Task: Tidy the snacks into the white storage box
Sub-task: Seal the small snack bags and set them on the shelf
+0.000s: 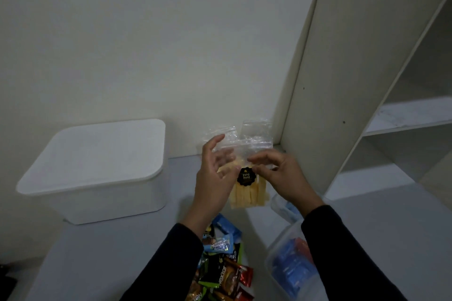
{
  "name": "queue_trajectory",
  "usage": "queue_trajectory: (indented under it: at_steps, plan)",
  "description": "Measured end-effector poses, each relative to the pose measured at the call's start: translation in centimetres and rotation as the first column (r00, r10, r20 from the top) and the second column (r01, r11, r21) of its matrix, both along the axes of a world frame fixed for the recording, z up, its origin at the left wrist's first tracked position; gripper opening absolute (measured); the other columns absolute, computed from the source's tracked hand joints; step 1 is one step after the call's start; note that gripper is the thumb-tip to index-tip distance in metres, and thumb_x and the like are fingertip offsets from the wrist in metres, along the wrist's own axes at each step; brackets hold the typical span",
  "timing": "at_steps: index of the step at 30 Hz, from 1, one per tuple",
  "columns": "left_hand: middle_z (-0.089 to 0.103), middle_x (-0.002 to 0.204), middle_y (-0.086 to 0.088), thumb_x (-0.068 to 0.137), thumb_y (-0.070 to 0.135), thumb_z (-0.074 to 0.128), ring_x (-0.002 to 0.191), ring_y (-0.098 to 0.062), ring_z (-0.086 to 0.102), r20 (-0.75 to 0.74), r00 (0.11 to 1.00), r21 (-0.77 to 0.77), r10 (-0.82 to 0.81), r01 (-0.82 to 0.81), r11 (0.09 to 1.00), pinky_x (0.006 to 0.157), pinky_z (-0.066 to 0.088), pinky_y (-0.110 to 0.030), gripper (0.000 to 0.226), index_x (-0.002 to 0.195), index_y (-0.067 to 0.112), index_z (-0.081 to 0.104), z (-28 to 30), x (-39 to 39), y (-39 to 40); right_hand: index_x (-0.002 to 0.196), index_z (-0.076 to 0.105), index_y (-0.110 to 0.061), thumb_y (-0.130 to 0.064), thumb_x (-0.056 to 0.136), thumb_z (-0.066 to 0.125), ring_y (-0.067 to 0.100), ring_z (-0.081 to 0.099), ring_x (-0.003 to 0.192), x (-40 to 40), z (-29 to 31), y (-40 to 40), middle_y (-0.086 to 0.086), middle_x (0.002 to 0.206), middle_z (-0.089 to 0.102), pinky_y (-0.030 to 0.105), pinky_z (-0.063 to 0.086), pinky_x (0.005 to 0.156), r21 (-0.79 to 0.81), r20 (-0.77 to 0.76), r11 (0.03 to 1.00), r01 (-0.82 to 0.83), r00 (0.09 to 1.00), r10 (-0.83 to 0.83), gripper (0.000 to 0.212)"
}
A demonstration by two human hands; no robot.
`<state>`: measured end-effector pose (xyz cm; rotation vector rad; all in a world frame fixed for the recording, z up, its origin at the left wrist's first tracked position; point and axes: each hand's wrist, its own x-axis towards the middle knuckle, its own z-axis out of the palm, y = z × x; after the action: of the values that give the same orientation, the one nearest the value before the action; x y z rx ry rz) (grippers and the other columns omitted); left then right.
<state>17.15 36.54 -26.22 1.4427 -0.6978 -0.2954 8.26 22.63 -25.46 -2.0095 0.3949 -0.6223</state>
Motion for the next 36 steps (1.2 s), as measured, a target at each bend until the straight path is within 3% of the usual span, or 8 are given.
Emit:
queue_trajectory:
  at_steps: [5,10,13,19,23,26,32,36]
  plan:
    - [0.053,0.116,0.005,0.081,-0.007,0.062,0.100,0.006,0.055,0.189,0.979,0.188,-0.072,0.036,0.982,0.079,0.049,-0.007,0.053,0.111,0.037,0.056,-3.5,2.2,-5.3,0.080,0.068,-0.029,0.005,0.078,0.070,-0.014,0.060,0.066,2.1,-2.5,-5.7,-0.010,0.080,0.067,0.011,0.050,0.072,0.076,-0.112,0.995,0.064,0.992,-0.055,0.034]
    - [0.053,0.113,0.003,0.081,-0.007,0.062,0.096,-0.001,0.055,0.223,0.974,0.268,-0.036,-0.026,0.963,0.073,0.049,-0.003,0.047,0.119,0.020,0.062,-7.5,6.4,-12.8,0.094,0.069,0.000,0.012,0.080,0.064,-0.015,0.057,0.056,5.9,-6.2,-12.5,-0.014,0.067,0.062,0.003,0.044,0.060,0.139,-0.161,0.985,0.103,0.984,-0.080,0.019]
    - [0.054,0.113,0.000,0.079,-0.008,0.064,0.097,-0.004,0.056,0.215,0.977,0.319,-0.002,-0.068,0.945,0.076,0.049,-0.005,0.049,0.118,0.022,0.062,-10.5,8.7,-17.0,0.086,0.069,-0.010,0.009,0.081,0.064,-0.012,0.054,0.052,8.6,-9.0,-16.5,-0.018,0.055,0.059,0.003,0.041,0.057,0.141,-0.222,0.986,0.089,0.973,-0.056,0.020]
    - [0.054,0.110,-0.003,0.079,-0.010,0.061,0.095,-0.009,0.058,0.264,0.963,0.369,0.048,-0.147,0.918,0.079,0.049,-0.010,0.048,0.117,0.019,0.062,-15.6,12.0,-21.9,0.070,0.066,-0.032,0.003,0.079,0.069,0.011,0.057,0.070,12.8,-14.4,-21.9,-0.001,0.072,0.064,0.027,0.051,0.072,0.146,-0.285,0.986,0.082,0.958,-0.037,0.036]
    - [0.053,0.105,-0.003,0.075,-0.012,0.058,0.092,-0.009,0.055,0.350,0.935,0.374,0.053,-0.192,0.907,0.082,0.047,-0.010,0.049,0.117,0.013,0.063,-17.2,12.7,-22.5,0.087,0.071,-0.005,0.009,0.081,0.064,-0.008,0.055,0.056,14.0,-16.1,-22.7,-0.006,0.069,0.061,0.010,0.049,0.064,0.205,-0.288,0.976,0.075,0.958,-0.014,0.017]
    - [0.052,0.105,-0.004,0.075,-0.010,0.060,0.096,-0.015,0.055,0.364,0.931,0.427,0.021,-0.187,0.885,0.088,0.046,-0.022,0.050,0.119,0.012,0.061,-17.2,13.0,-22.6,0.097,0.070,0.002,0.009,0.083,0.063,-0.014,0.055,0.055,14.4,-16.4,-22.9,-0.008,0.072,0.061,0.004,0.047,0.061,0.201,-0.305,0.977,0.066,0.952,-0.001,0.017]
    - [0.045,0.131,-0.010,0.083,0.004,0.063,0.123,-0.021,0.045,0.327,0.941,0.622,-0.085,-0.146,0.769,0.094,0.023,-0.009,0.049,0.127,0.022,0.053,-15.6,13.4,-22.7,0.100,0.070,-0.019,0.005,0.087,0.057,0.020,0.062,0.100,14.4,-15.3,-22.9,0.004,0.107,0.064,0.028,0.052,0.081,0.197,-0.427,0.979,0.057,0.904,0.033,0.030]
    - [0.023,0.152,-0.013,0.089,0.011,0.059,0.139,-0.028,0.030,0.374,0.919,0.673,-0.127,-0.175,0.719,0.107,0.026,-0.023,0.045,0.132,0.019,0.048,-13.1,12.9,-22.5,0.126,0.059,-0.022,-0.008,0.086,0.062,0.026,0.048,0.126,14.0,-13.7,-22.6,0.010,0.137,0.050,0.035,0.041,0.106,-0.196,-0.539,0.980,-0.038,0.839,-0.075,0.043]
